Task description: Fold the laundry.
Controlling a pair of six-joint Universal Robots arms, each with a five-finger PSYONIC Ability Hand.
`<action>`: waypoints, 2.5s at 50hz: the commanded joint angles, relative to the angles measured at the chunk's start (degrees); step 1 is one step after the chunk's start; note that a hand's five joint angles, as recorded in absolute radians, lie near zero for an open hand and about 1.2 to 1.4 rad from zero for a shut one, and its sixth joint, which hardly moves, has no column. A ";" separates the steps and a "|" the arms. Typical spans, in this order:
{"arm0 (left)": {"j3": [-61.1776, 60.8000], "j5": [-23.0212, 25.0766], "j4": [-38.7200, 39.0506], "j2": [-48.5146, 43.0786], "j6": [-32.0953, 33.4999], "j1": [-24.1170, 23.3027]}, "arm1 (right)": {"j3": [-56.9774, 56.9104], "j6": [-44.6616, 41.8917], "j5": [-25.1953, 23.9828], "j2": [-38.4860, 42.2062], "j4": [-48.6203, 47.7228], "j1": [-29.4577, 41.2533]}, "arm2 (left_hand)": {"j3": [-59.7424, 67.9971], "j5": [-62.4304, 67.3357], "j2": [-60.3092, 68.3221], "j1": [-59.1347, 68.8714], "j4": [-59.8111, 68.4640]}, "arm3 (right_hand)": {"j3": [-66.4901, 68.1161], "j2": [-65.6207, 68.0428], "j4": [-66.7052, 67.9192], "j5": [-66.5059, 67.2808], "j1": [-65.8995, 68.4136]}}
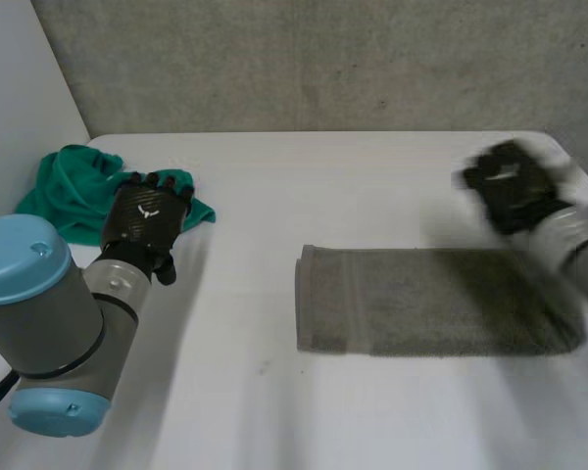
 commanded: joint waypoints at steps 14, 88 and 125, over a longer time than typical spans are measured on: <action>1.47 0.04 0.29 -0.41 0.06 -4.63 | 4.76 7.67 5.43 2.07 0.48 11.12 | -1.86 -2.48 -1.46 -0.68 -1.44 | -57.82 -57.02 -58.16 -55.96 -45.43; 2.52 -0.05 -0.24 -1.82 0.14 -11.57 | 13.65 16.02 -0.01 0.21 8.04 -9.30 | -1.86 -2.48 -1.46 -0.68 -1.44 | 12.18 12.98 11.84 14.04 24.57; 22.03 8.11 -8.76 -13.31 -20.94 -15.87 | -5.08 37.20 11.86 1.88 16.30 17.69 | -1.14 -1.77 -0.74 0.04 -0.72 | -57.82 -57.02 -58.16 -55.96 -45.43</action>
